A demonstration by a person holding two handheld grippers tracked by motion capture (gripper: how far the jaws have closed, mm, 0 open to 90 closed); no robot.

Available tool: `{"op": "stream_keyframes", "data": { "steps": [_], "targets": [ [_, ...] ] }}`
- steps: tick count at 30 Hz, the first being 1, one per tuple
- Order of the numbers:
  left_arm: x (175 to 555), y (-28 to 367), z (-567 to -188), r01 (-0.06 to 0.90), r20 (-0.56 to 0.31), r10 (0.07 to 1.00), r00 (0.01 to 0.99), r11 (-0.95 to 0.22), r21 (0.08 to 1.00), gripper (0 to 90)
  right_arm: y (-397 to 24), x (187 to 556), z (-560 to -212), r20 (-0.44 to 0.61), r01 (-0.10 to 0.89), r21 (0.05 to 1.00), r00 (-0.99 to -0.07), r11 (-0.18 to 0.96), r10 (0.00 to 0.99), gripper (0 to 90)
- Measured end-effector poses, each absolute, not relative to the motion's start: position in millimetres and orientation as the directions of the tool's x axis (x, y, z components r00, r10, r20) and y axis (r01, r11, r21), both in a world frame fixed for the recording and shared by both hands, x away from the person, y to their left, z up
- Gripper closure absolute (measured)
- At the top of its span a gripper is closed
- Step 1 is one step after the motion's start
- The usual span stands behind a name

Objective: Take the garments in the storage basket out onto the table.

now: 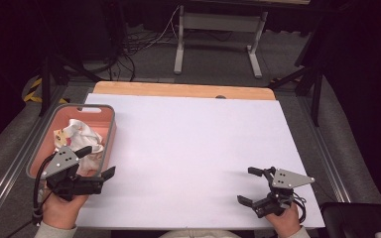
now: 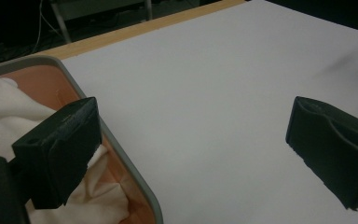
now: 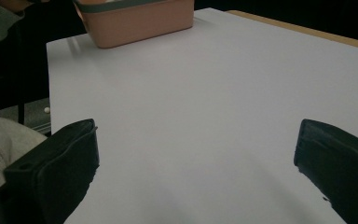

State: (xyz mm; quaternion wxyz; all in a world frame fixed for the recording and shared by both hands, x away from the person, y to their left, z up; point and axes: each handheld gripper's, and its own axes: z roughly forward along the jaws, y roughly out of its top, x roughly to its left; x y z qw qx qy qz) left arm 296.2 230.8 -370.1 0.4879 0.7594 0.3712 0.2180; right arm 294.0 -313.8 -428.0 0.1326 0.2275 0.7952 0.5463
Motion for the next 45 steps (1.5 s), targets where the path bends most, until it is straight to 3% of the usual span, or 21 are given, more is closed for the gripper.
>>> {"op": "stream_keyframes", "data": {
  "steps": [16, 34, 45],
  "targets": [
    [299, 256, -362, 0.375, -0.001, 0.832, 0.555, -0.25, 0.893, 4.7, -314, 294, -429, 0.043, 0.223, 0.927, -0.861, 0.3, 0.506, 0.3],
    [304, 286, -353, 0.319, 0.046, 0.893, 0.448, -0.208, 0.925, 3.0, -313, 294, -429, 0.042, 0.222, 0.927, -0.864, 0.304, 0.502, 0.3],
    [321, 296, -354, 0.335, 0.012, 0.889, 0.457, -0.185, 0.924, 2.1, -312, 294, -430, 0.044, 0.222, 0.926, -0.866, 0.304, 0.498, 0.3]
  ]
}}
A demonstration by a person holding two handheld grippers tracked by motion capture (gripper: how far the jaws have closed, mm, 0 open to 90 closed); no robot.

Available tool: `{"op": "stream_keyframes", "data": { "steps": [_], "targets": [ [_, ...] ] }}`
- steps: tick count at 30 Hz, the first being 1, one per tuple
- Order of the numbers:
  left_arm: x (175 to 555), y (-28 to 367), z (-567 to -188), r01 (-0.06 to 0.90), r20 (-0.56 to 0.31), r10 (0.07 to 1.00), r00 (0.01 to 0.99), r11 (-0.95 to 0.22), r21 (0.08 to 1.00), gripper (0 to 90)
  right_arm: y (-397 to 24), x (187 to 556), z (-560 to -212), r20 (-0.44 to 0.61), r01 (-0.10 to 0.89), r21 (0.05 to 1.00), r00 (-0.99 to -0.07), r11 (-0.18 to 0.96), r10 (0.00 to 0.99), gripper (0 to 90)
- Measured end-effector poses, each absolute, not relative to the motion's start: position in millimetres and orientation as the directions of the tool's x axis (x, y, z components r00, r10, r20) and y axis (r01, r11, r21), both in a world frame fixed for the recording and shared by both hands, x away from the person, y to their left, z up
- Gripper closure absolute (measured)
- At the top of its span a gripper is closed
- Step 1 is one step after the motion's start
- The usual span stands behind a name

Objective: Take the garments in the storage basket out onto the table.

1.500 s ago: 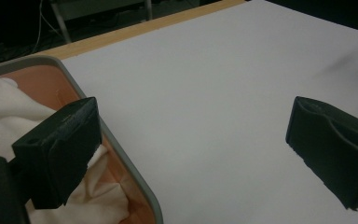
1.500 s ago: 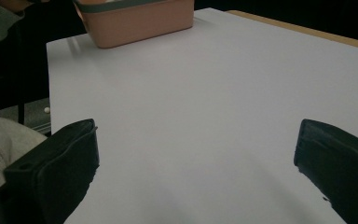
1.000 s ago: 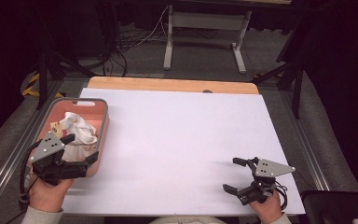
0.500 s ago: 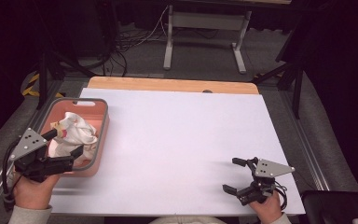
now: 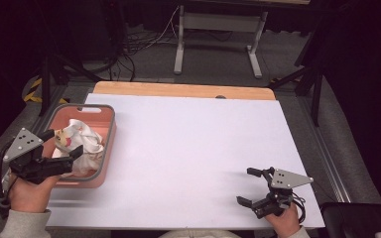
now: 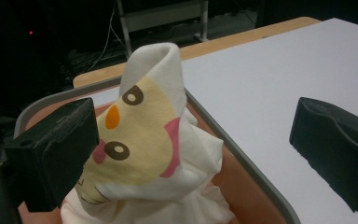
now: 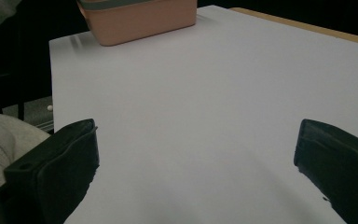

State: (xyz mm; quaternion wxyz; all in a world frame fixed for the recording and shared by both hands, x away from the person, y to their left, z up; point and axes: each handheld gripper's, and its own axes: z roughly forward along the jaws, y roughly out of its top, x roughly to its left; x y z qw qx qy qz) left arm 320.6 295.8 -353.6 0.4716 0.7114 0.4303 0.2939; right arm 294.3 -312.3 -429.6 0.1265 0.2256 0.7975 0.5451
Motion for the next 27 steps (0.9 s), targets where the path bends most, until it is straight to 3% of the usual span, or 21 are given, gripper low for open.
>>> {"op": "stream_keyframes", "data": {
  "steps": [12, 27],
  "targets": [
    [344, 302, -364, 0.389, -0.004, 0.907, 0.421, -0.177, 0.904, 0.3, -311, 294, -430, 0.044, 0.218, 0.924, -0.876, 0.313, 0.48, 0.2],
    [364, 312, -379, 0.456, -0.087, 0.914, 0.397, -0.114, 0.882, 1.6, -310, 295, -432, 0.049, 0.224, 0.921, -0.879, 0.319, 0.475, 0.3]
  ]
}}
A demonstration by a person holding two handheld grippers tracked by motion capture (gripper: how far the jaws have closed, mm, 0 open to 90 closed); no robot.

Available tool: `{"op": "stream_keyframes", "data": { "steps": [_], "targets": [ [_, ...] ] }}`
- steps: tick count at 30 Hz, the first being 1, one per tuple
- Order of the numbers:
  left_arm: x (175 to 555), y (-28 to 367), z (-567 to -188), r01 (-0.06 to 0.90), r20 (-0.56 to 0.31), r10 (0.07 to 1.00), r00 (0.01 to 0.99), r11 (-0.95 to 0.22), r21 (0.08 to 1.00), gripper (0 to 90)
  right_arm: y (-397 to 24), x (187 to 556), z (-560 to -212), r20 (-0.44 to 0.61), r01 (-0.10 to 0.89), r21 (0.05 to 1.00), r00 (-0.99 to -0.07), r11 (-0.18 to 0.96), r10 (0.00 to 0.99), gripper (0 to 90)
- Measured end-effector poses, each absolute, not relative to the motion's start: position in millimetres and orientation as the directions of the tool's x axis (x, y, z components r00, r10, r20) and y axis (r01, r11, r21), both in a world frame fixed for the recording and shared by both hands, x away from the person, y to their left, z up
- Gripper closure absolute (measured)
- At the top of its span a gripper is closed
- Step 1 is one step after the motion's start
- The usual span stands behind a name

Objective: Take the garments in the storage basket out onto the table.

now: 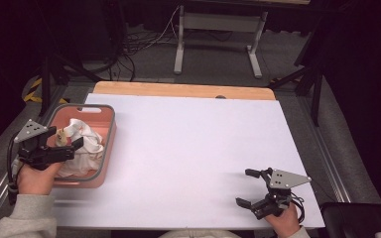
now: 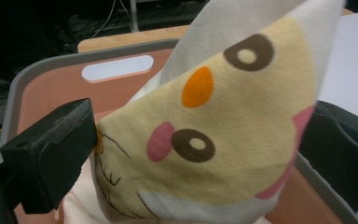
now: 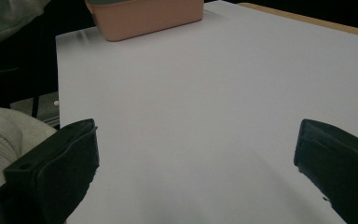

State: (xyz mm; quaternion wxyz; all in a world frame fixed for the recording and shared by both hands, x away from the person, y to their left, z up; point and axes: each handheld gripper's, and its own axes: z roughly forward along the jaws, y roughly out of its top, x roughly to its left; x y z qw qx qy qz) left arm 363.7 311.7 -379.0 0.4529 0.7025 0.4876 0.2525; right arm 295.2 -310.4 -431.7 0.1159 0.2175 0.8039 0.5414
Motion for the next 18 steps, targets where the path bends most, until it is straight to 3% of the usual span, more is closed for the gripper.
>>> {"op": "stream_keyframes", "data": {
  "steps": [7, 18],
  "targets": [
    [367.9, 311.8, -380.6, 0.49, -0.106, 0.916, 0.388, -0.107, 0.865, 8.0, -310.2, 295.4, -432.0, 0.05, 0.225, 0.92, -0.88, 0.32, 0.473, 0.2],
    [368.5, 310.6, -382.5, 0.499, -0.105, 0.902, 0.418, -0.132, 0.856, 42.0, -309.7, 295.4, -432.4, 0.052, 0.226, 0.919, -0.881, 0.323, 0.47, 0.3]
  ]
}}
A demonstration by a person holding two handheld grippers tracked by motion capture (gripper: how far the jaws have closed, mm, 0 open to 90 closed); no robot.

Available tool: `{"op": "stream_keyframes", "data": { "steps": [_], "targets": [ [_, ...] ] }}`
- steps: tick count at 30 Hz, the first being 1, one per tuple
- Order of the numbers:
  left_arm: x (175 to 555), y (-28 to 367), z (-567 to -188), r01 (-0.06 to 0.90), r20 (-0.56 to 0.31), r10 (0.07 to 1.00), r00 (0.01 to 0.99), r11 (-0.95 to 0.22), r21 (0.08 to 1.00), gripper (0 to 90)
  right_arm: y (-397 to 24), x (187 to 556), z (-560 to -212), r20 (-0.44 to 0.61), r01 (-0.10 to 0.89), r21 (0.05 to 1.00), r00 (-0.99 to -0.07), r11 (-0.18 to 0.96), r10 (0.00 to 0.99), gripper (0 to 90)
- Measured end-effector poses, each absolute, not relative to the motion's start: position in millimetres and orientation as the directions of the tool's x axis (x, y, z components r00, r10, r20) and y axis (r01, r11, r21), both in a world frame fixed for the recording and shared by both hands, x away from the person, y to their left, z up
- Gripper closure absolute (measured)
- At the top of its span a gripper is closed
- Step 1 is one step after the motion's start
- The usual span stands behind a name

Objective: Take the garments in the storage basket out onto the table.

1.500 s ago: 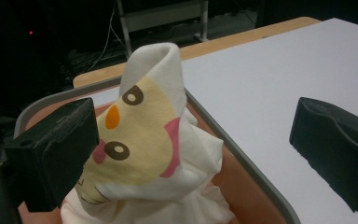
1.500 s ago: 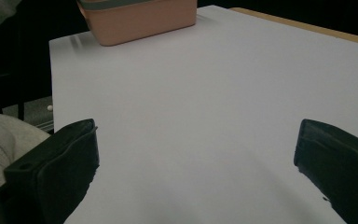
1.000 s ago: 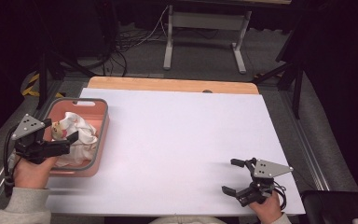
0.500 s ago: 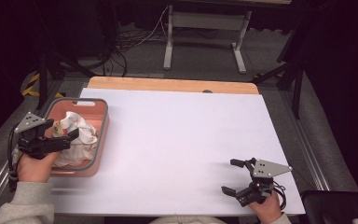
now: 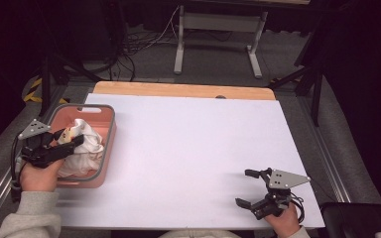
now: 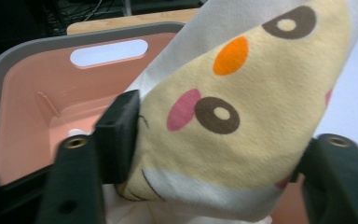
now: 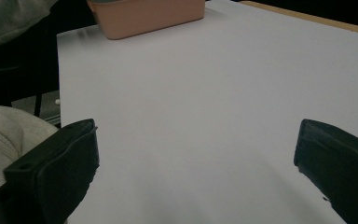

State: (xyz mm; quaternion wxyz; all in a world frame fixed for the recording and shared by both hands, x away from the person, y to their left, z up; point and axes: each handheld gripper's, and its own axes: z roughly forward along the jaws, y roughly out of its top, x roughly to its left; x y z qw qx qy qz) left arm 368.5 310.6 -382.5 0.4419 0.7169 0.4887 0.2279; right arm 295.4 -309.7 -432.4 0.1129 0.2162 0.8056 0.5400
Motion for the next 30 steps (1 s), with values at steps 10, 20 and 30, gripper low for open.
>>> {"op": "stream_keyframes", "data": {
  "steps": [10, 20, 30],
  "targets": [
    [369, 306, -382, 0.503, -0.081, 0.9, 0.429, -0.164, 0.848, 76.6, -310, 296, -433, 0.052, 0.228, 0.918, -0.881, 0.325, 0.47, 0.3],
    [368, 308, -379, 0.499, -0.072, 0.899, 0.431, -0.171, 0.85, 82.2, -309, 296, -433, 0.05, 0.229, 0.916, -0.879, 0.328, 0.475, 0.4],
    [363, 310, -365, 0.466, -0.05, 0.905, 0.421, -0.169, 0.868, 83.0, -309, 296, -433, 0.047, 0.229, 0.916, -0.878, 0.331, 0.476, 0.4]
  ]
}}
